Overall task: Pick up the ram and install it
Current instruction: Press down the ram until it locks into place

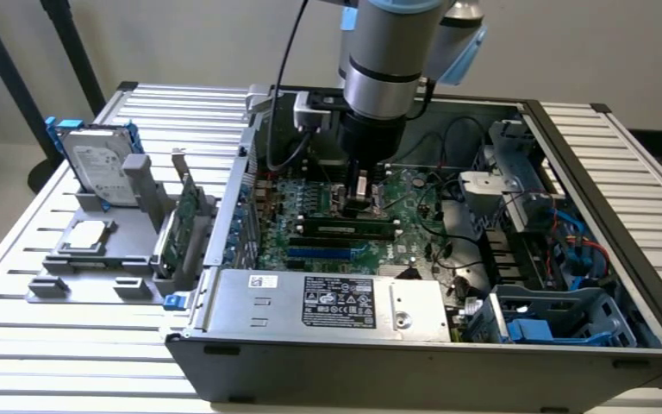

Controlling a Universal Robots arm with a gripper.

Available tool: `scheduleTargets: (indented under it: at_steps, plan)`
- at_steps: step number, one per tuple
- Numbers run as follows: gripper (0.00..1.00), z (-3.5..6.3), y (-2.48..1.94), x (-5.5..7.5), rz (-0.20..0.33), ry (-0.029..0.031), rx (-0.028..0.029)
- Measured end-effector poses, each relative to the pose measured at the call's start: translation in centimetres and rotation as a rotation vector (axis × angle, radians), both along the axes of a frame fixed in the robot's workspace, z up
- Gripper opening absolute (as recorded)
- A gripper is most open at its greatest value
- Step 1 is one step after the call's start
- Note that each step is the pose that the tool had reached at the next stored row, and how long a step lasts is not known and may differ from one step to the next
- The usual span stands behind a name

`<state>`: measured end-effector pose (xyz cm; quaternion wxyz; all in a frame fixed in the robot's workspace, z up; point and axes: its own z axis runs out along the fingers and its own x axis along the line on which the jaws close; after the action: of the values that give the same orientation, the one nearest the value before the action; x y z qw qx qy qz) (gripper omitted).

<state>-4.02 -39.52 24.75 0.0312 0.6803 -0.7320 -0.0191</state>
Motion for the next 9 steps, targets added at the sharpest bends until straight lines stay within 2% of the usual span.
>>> scheduleTargets:
  at_steps: [9]
  plan:
    - [0.11,-0.77,0.15,0.07,0.011,-0.0093,0.0010]
